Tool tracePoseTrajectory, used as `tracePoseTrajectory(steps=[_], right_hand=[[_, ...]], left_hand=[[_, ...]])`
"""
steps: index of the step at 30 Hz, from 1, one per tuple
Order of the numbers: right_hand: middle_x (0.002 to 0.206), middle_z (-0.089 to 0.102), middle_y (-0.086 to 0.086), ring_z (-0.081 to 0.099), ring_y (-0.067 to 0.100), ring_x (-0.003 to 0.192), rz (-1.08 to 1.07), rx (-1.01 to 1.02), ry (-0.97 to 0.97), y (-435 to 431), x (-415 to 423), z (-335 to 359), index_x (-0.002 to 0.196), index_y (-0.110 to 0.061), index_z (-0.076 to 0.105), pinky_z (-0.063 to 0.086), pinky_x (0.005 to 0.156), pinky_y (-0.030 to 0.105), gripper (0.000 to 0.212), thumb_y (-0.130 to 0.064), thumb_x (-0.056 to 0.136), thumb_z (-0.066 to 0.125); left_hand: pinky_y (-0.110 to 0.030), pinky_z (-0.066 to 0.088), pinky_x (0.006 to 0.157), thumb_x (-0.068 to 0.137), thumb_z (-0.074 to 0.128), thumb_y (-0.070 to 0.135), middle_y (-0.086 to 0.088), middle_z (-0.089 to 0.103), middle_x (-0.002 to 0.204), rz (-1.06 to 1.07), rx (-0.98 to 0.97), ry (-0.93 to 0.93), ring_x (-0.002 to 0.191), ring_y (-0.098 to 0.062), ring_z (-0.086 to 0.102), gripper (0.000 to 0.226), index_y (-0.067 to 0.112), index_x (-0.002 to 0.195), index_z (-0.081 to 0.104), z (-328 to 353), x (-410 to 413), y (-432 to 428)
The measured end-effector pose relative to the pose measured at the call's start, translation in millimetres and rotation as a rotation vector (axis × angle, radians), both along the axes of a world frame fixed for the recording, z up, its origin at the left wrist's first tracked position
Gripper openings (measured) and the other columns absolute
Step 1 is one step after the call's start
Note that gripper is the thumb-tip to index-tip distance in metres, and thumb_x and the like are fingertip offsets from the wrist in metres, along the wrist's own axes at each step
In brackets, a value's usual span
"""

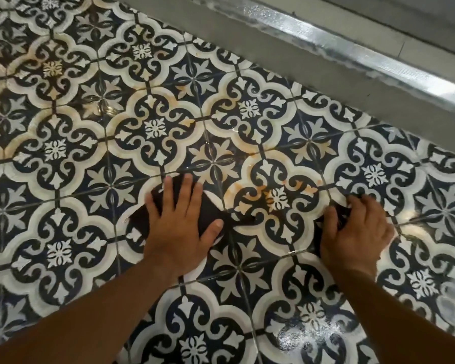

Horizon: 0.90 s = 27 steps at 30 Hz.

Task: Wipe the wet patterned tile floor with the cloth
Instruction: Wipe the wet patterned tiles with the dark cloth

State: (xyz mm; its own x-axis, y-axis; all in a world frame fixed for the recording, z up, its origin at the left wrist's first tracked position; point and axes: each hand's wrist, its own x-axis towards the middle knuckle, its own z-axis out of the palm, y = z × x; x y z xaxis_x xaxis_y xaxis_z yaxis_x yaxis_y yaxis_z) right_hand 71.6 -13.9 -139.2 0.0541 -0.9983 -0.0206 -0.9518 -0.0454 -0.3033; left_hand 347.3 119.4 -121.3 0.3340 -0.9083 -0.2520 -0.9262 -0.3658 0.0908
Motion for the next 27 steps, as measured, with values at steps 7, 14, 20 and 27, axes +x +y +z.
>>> tracePoseTrajectory(steps=[7,14,20,27], right_hand=[[0.15,0.035,0.01,0.022,0.028,0.143,-0.003,-0.005,-0.025,2,-1,0,0.135,-0.015,0.045,0.009,0.116,0.059,0.055,-0.054,0.097,0.036],[0.15,0.034,0.009,0.019,0.026,0.144,-0.011,-0.007,-0.053,2,-1,-2,0.135,-0.016,0.045,0.007,0.117,0.058,0.054,-0.054,0.097,0.036],[0.151,0.034,0.01,0.019,0.027,0.145,-0.009,0.001,-0.053,2,-1,0,0.136,-0.014,0.046,0.006,0.117,0.058,0.057,-0.054,0.097,0.033],[0.152,0.034,0.009,0.017,0.026,0.146,-0.019,0.001,-0.057,2,0,0,0.137,-0.014,0.047,0.004,0.118,0.057,0.057,-0.053,0.097,0.034]], left_hand=[[-0.065,0.012,0.112,0.089,0.03,0.074,-0.002,0.005,0.163,-0.44,0.0,0.032,0.148,-0.029,0.0,0.085,0.018,0.153,0.019,-3,-8,7],[-0.06,0.004,0.115,0.088,0.025,0.076,-0.013,-0.007,0.161,-0.366,-0.008,0.028,0.148,-0.026,-0.008,0.093,0.012,0.153,0.005,0,-24,-38],[-0.058,0.0,0.116,0.089,0.025,0.076,-0.012,-0.01,0.161,-0.381,-0.042,0.075,0.148,-0.025,-0.009,0.093,0.012,0.152,0.002,-5,-51,-36],[-0.06,0.004,0.115,0.088,0.026,0.077,-0.011,-0.006,0.162,-0.423,-0.053,0.064,0.148,-0.024,-0.008,0.093,0.013,0.153,0.007,-3,-49,-52]])
